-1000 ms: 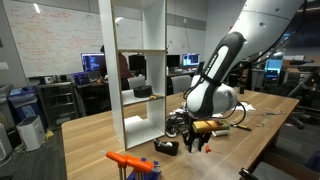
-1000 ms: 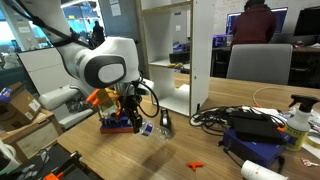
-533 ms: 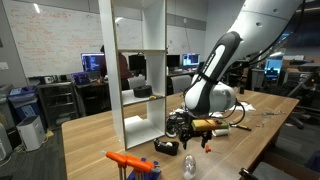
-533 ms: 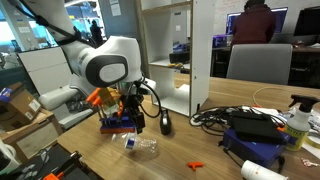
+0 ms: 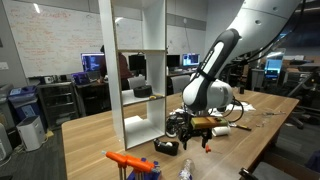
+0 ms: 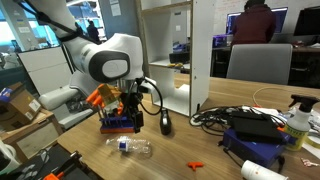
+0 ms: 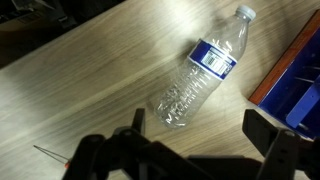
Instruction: Remove the bottle from the shelf and put it on the table.
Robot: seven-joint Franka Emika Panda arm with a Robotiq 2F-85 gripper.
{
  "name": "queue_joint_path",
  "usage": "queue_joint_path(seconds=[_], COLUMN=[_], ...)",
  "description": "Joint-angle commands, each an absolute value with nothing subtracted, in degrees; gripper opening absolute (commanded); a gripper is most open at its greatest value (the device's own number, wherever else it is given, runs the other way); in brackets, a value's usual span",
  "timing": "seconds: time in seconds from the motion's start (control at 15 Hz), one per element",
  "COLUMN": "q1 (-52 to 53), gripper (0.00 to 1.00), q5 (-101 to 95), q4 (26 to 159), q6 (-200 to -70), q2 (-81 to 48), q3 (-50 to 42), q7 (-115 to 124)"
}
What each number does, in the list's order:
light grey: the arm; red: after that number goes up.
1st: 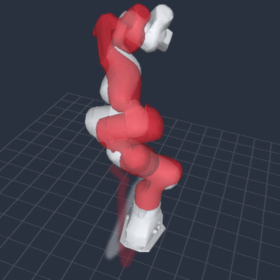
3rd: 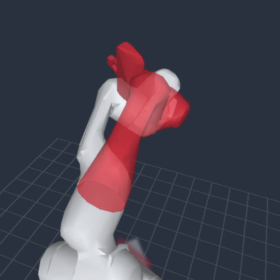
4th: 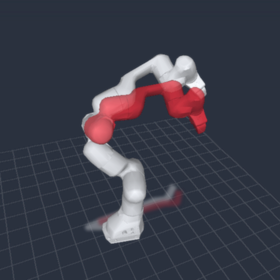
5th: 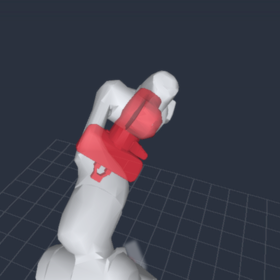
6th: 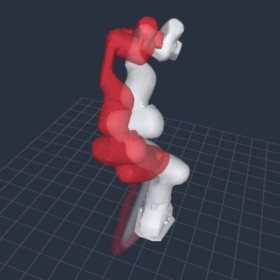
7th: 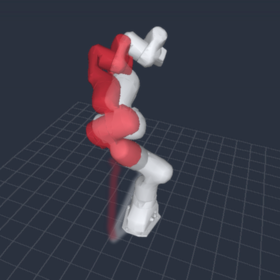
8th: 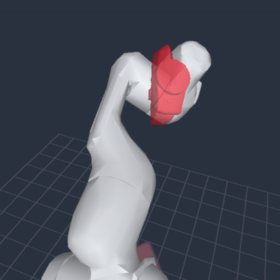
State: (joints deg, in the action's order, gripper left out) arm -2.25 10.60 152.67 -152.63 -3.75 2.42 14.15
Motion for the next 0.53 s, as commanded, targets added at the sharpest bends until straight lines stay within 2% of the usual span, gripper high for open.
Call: queue_joint_path(seconds=[0.0, 0.47], q1=[-0.96, 1.37], gripper=[1.0, 1.0], q5=[10.63, 10.44], q4=[150.95, 148.16], q6=[-144.23, -125.41], q2=[1.72, 17.8], q3=[1.78, 3.54], q7=[15.28, 16.22])
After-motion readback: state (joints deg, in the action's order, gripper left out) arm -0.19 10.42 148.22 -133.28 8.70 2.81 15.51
